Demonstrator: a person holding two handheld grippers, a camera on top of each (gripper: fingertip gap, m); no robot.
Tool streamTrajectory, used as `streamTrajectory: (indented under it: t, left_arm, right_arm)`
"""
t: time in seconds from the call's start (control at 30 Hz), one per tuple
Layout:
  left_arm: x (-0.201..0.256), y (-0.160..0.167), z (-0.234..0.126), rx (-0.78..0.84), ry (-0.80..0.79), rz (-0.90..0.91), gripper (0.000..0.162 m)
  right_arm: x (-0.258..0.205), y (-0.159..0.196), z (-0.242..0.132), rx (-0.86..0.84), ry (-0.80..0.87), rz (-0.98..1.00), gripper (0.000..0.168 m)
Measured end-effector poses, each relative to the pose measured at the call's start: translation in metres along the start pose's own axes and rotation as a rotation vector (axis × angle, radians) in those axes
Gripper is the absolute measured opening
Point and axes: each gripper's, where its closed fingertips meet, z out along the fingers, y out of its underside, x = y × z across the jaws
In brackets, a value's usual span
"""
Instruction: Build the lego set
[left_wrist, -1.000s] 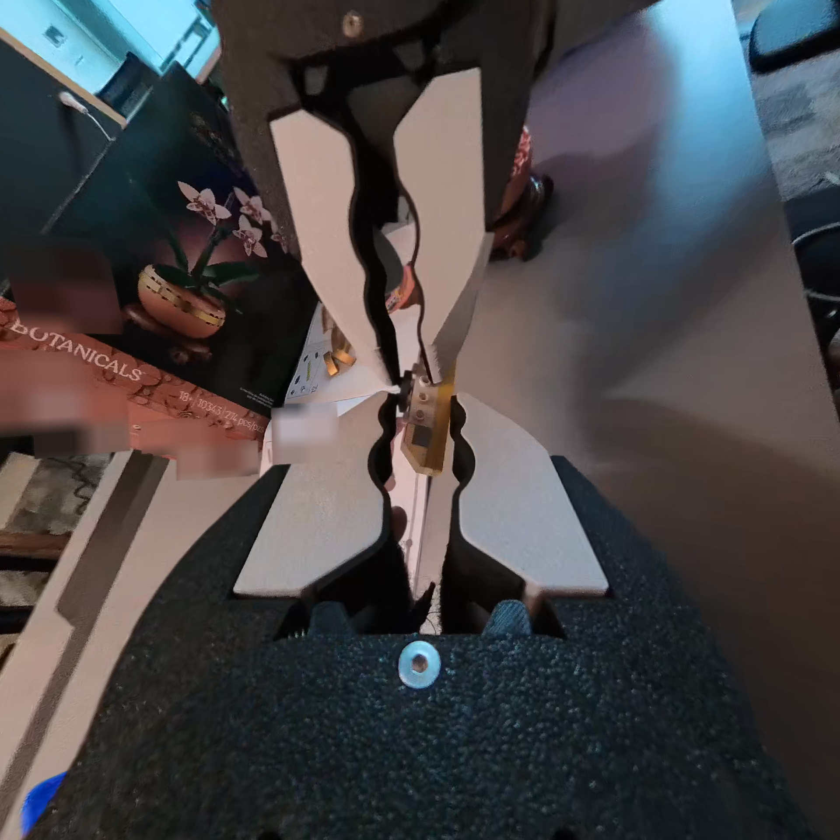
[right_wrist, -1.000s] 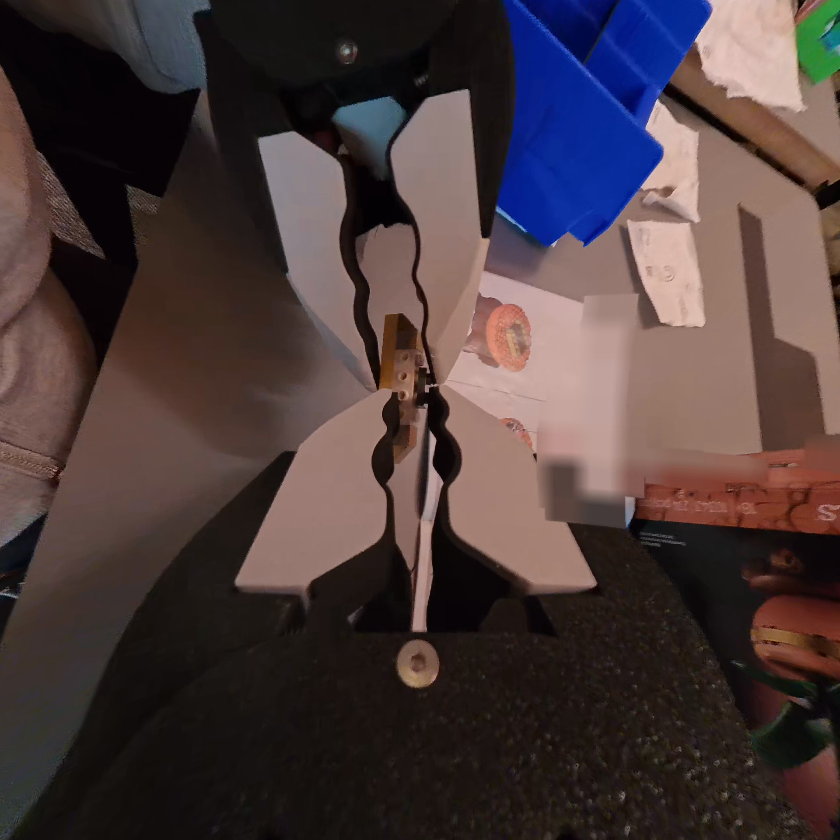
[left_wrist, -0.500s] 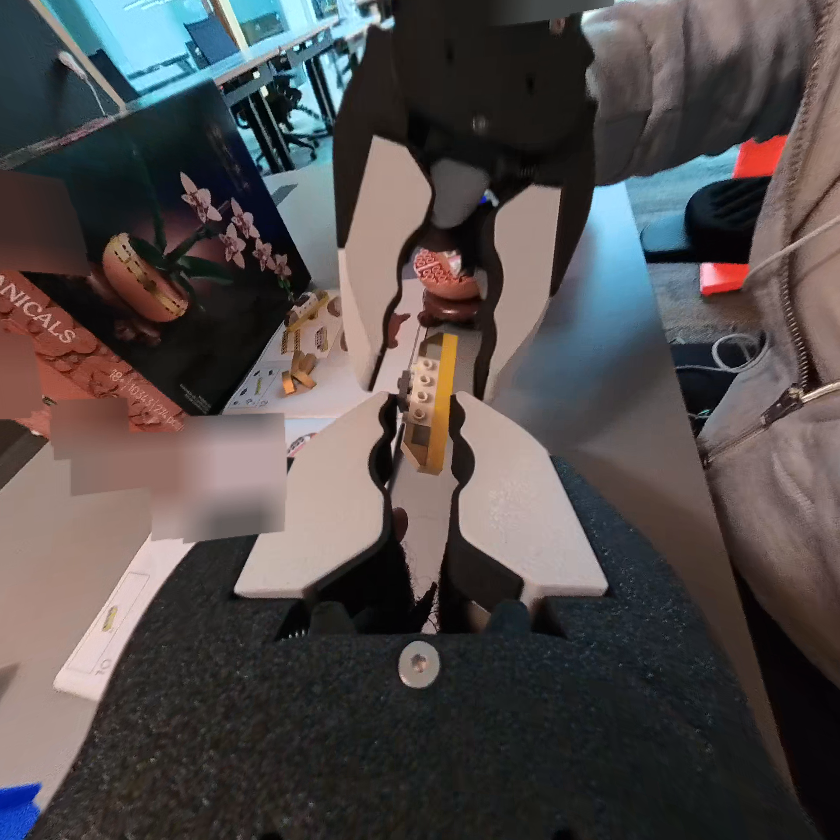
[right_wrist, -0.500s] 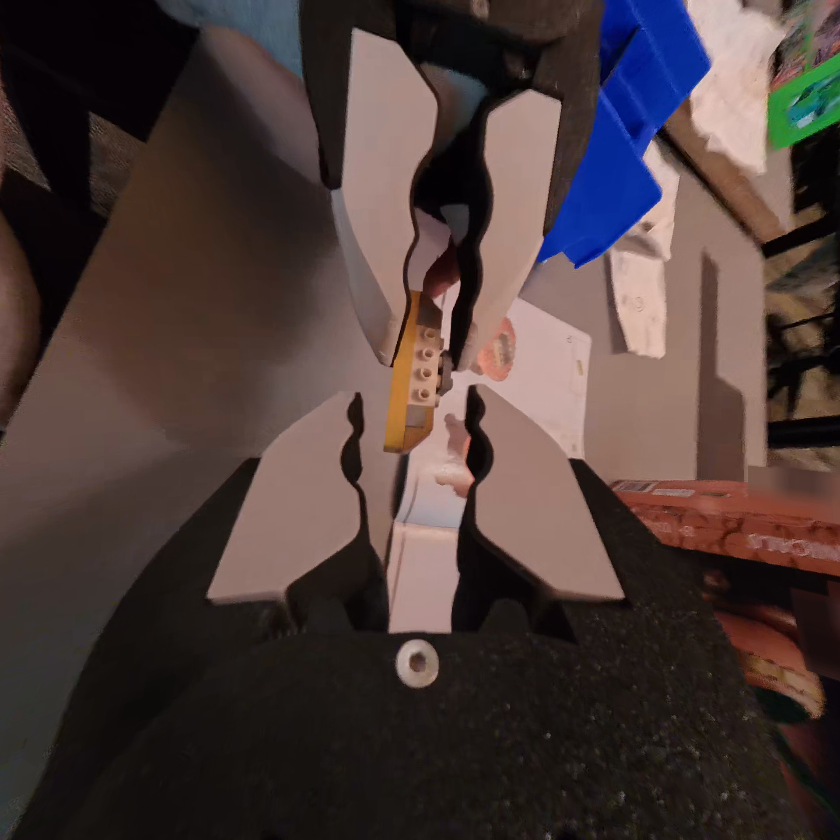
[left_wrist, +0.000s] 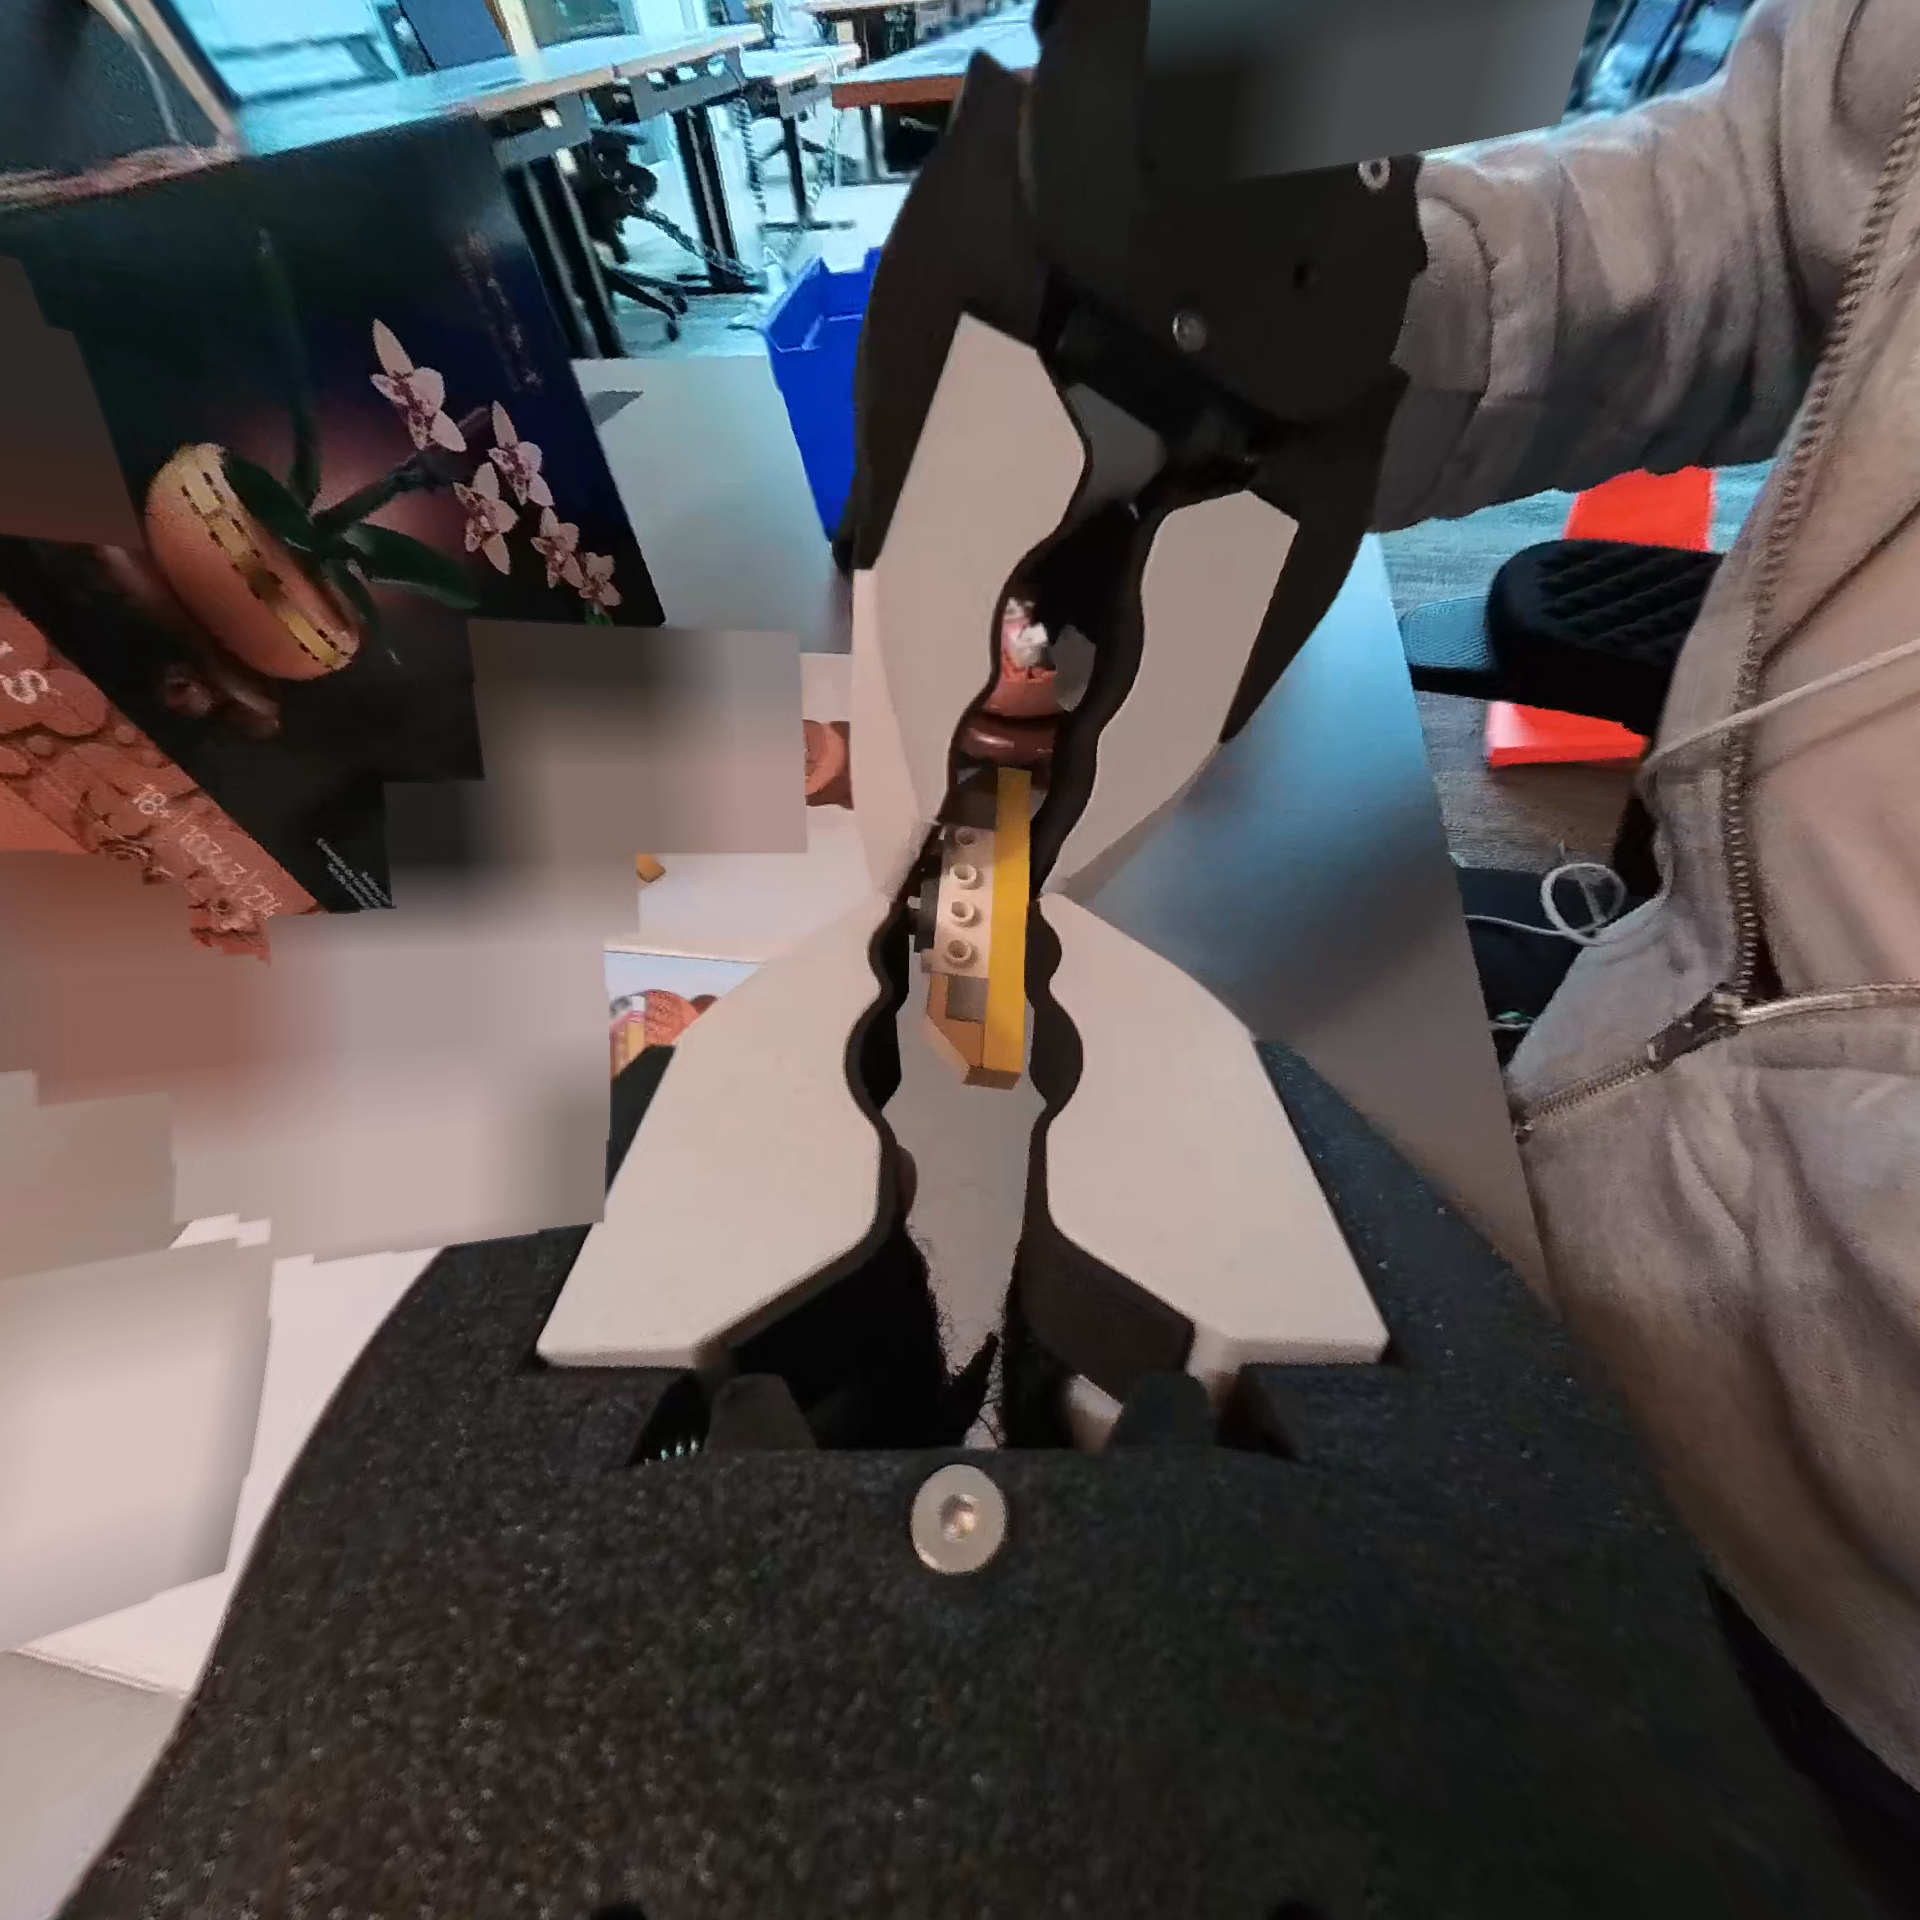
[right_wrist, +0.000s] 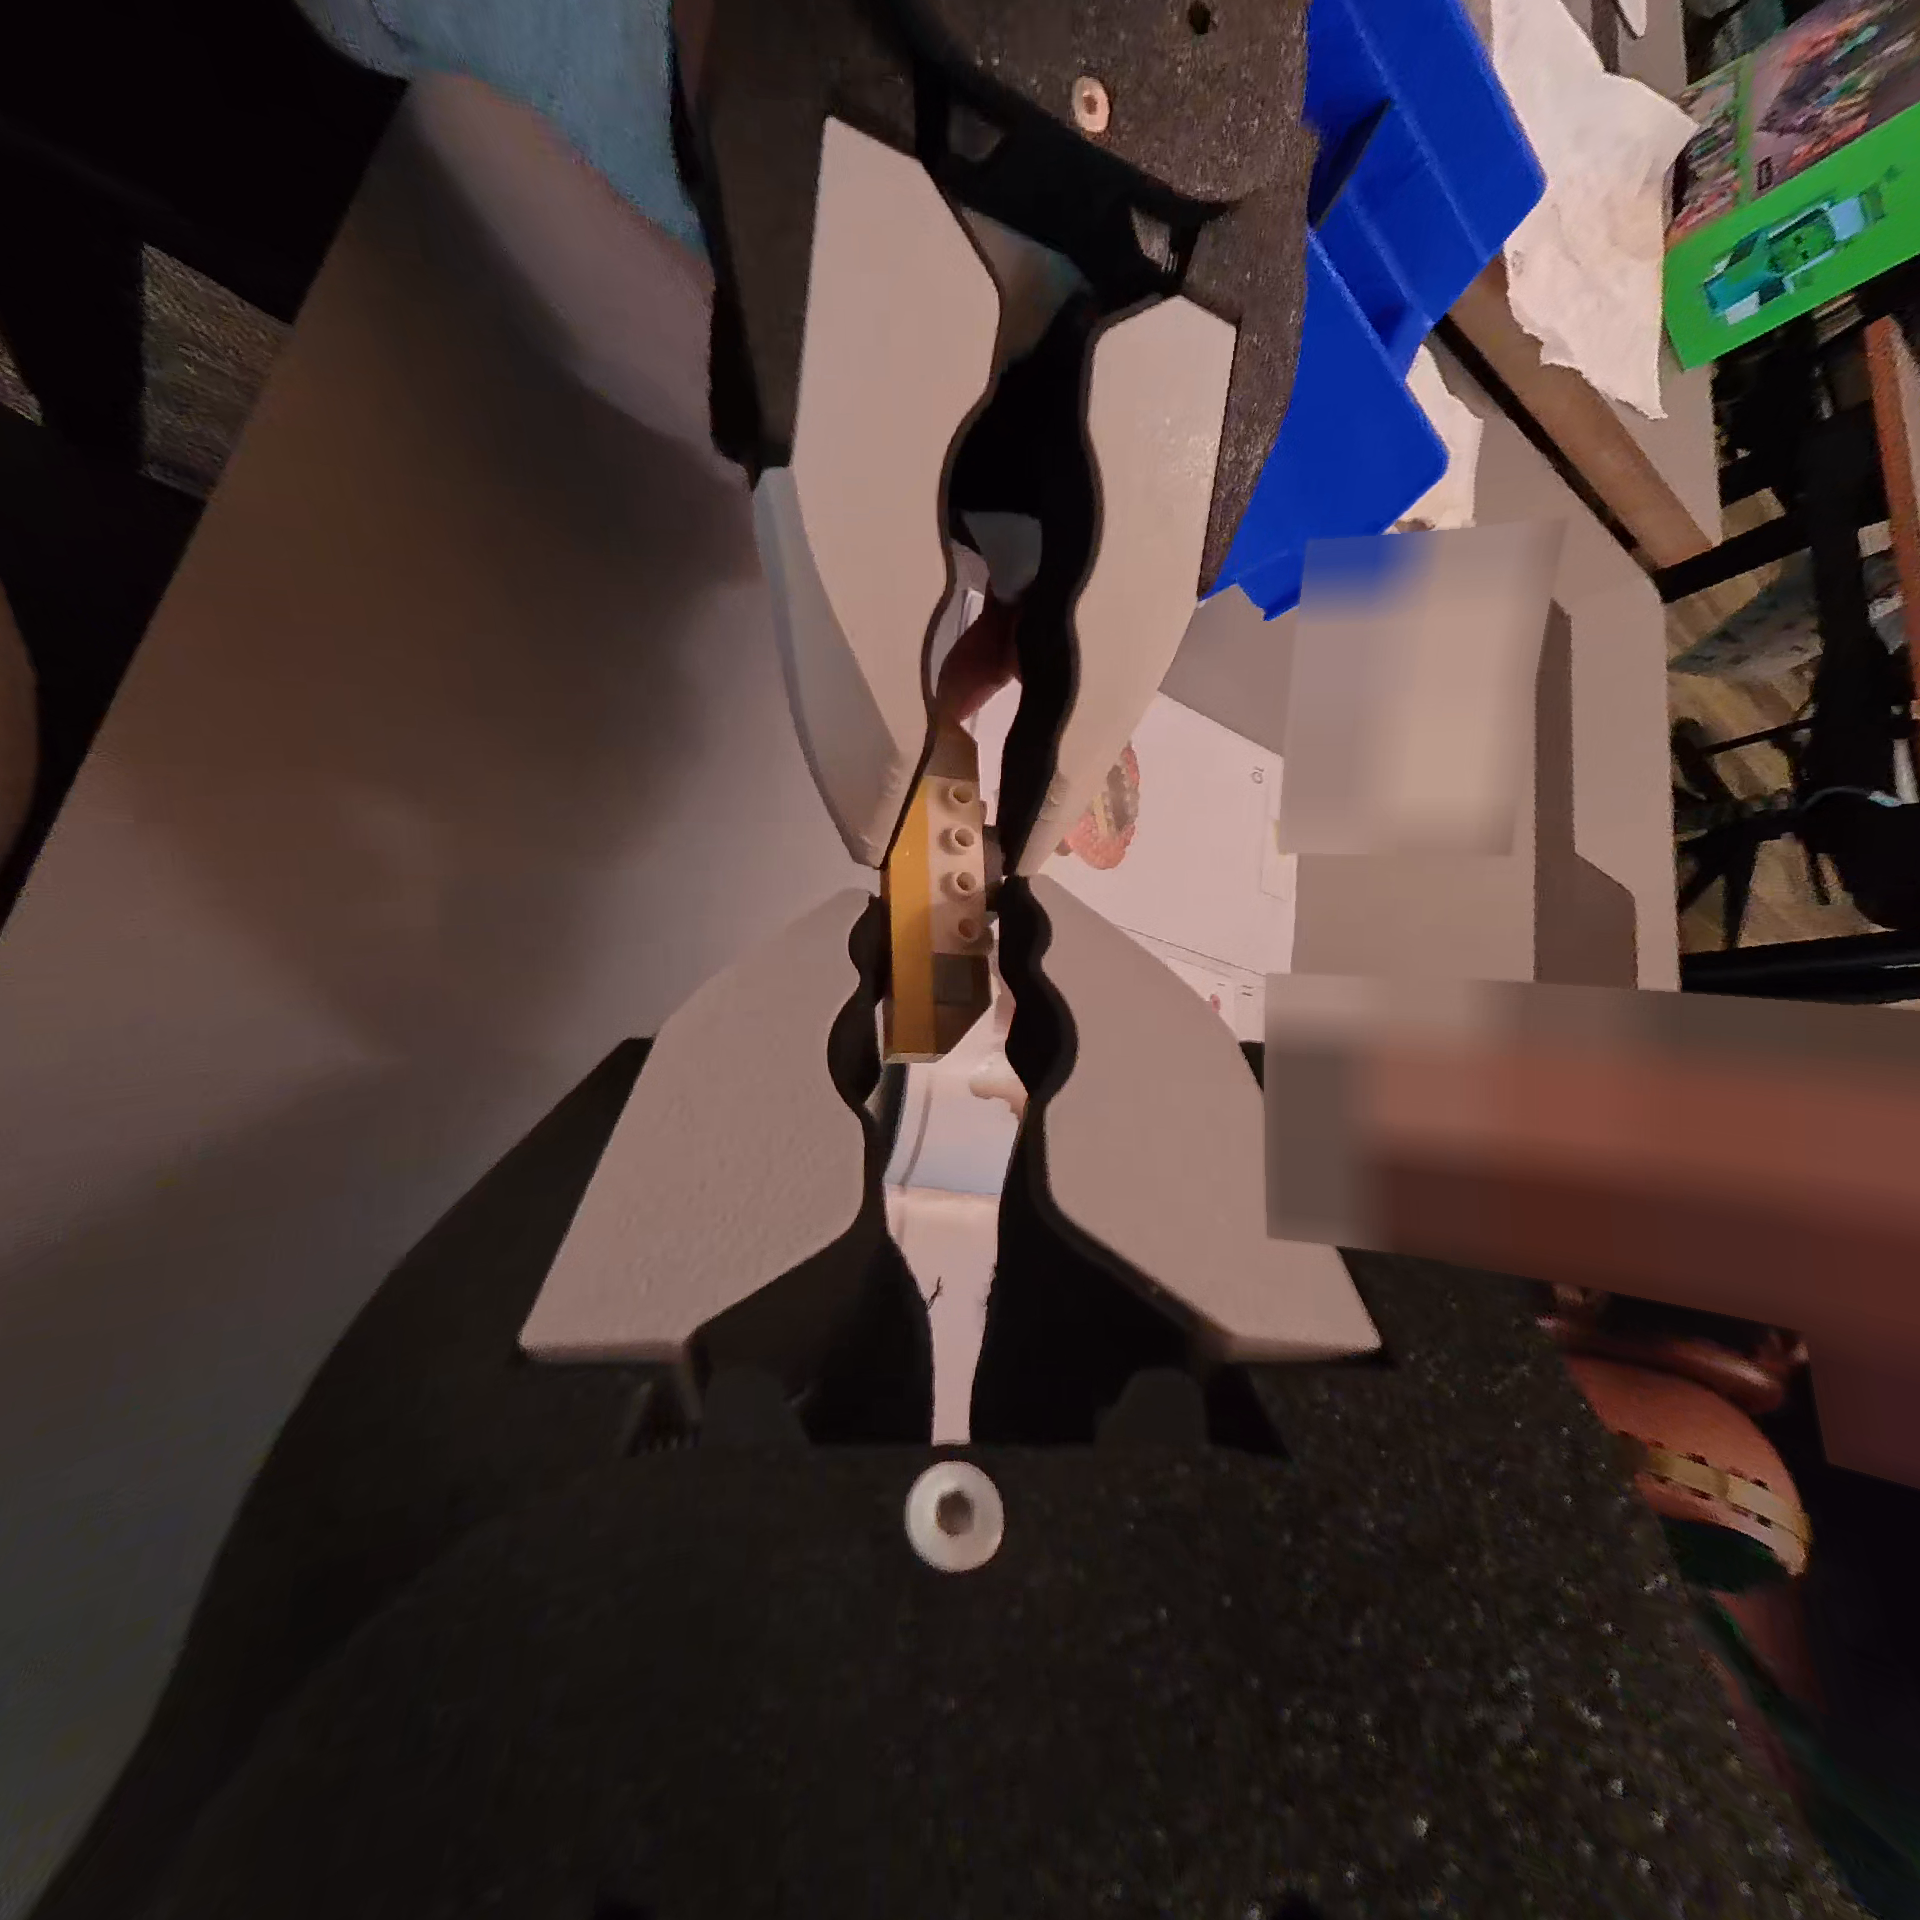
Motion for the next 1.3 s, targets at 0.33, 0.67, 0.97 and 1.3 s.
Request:
streamTrajectory:
  t: [0.33,0.67,0.97,1.3]
  left_arm:
    - [-0.008,-0.024,-0.005,0.129,-0.07,-0.018,0.021]
    - [-0.006,-0.059,-0.017,0.473,0.161,-0.571,0.031]
    - [0.001,-0.072,-0.012,0.538,0.166,-0.558,0.007]
    - [0.018,-0.084,0.003,0.566,0.364,-0.725,0.007]
  right_arm:
    - [0.022,-0.012,-0.018,0.073,0.147,-0.105,0.021]
    - [0.043,-0.029,-0.049,0.111,0.474,-0.349,0.021]
    - [0.039,-0.037,-0.071,0.257,0.497,-0.238,0.041]
    - [0.027,-0.038,-0.074,0.354,0.367,-0.159,0.023]
